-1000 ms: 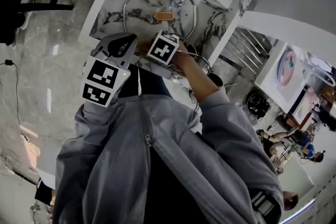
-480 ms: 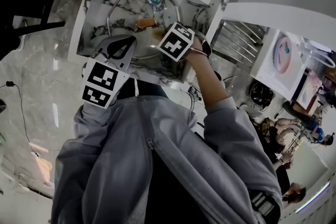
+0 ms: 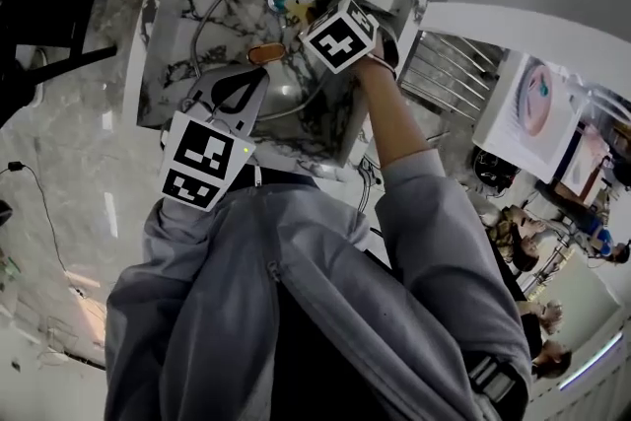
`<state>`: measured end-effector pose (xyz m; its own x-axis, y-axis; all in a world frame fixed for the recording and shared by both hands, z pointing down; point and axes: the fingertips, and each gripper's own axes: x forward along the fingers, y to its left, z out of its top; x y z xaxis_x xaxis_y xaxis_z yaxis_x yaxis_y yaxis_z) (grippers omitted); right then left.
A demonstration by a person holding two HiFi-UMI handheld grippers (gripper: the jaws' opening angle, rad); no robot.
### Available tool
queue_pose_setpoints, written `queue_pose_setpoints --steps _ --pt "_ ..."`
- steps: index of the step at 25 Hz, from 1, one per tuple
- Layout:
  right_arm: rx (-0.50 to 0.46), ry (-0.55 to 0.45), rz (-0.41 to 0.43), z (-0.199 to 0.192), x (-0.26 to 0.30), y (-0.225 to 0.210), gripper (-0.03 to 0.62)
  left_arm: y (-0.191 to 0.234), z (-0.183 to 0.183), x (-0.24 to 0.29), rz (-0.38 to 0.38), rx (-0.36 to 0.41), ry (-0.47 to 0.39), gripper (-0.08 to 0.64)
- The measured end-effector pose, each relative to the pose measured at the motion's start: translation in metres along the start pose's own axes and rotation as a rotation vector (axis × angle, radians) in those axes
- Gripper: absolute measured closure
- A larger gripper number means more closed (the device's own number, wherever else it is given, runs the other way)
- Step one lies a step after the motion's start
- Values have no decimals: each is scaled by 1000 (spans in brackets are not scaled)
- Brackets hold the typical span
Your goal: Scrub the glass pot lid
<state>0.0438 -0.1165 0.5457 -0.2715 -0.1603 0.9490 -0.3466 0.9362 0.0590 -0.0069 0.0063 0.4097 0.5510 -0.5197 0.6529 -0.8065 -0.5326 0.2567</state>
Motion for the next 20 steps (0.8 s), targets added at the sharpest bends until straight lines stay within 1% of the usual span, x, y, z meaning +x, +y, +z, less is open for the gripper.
queue_pose_setpoints --steps 3,5,7,9,12,15,20 --pt "-48 -17 -1 18 20 -2 535 4 -2 1 2 -12 8 546" --pt "-97 -5 -35 23 30 1 535 7 -7 1 5 -25 17 546" --pt "-100 11 -61 22 41 3 535 12 -13 0 12 -37 26 546" --pt "-105 9 -67 24 54 7 535 17 -16 -1 18 -48 30 546" --pt "-152 14 -72 25 60 7 535 22 -19 -3 25 -56 31 546" --pt "-162 27 -41 23 54 10 535 21 -19 -4 25 -60 28 546" --pt "-176 69 26 4 38 25 535 10 -17 -1 7 -48 21 546"
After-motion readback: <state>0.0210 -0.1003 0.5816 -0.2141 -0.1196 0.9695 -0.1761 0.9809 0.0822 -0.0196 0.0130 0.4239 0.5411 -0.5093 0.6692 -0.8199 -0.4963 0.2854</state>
